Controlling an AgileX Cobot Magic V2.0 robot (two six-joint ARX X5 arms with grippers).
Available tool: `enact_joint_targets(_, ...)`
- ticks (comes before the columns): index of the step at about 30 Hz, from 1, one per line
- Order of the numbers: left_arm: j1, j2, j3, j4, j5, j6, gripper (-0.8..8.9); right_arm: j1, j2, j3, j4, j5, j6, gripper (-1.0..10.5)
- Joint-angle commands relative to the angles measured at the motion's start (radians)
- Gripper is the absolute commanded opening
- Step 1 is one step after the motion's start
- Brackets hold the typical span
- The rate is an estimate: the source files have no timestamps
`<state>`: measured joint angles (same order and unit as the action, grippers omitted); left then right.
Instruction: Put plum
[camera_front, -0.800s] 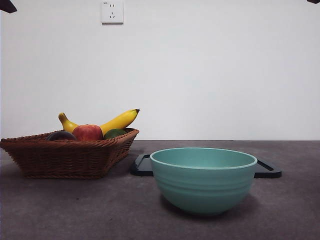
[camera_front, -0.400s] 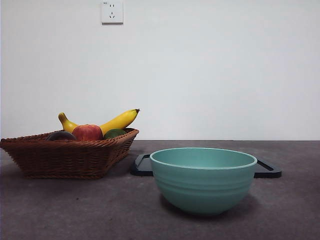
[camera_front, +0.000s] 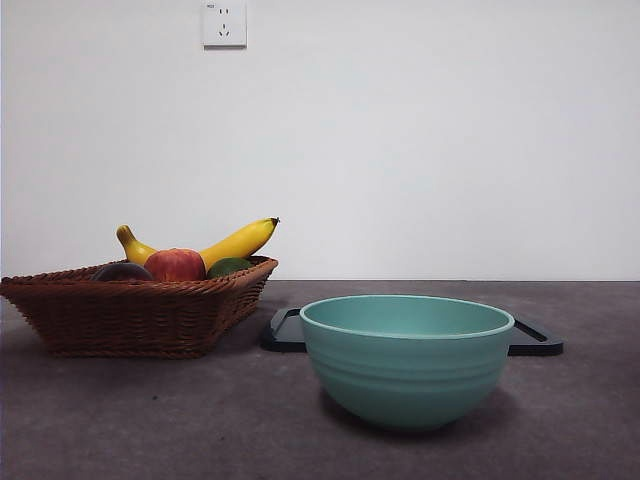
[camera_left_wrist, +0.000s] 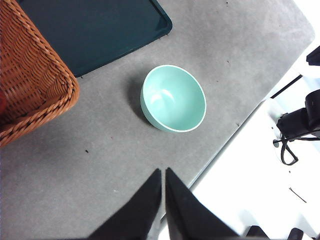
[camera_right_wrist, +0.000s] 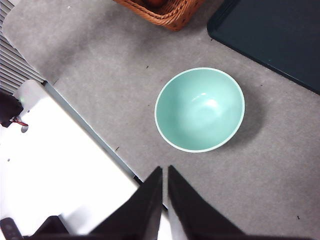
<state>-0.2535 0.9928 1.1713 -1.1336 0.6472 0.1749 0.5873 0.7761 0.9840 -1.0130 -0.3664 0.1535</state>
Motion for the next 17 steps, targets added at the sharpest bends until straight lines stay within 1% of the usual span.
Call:
enact_joint_targets(1, -0.003, 0.006, 0.016, 0.004, 0.005, 0.016, 0.1, 0.006, 0.006, 0.015, 0.013, 0.0, -0.011, 0.1)
enact_joint_targets(17, -0.003, 0.006, 0.016, 0.004, 0.005, 0.016, 0.1, 0.006, 0.006, 0.015, 0.045, 0.0, -0.011, 0.1)
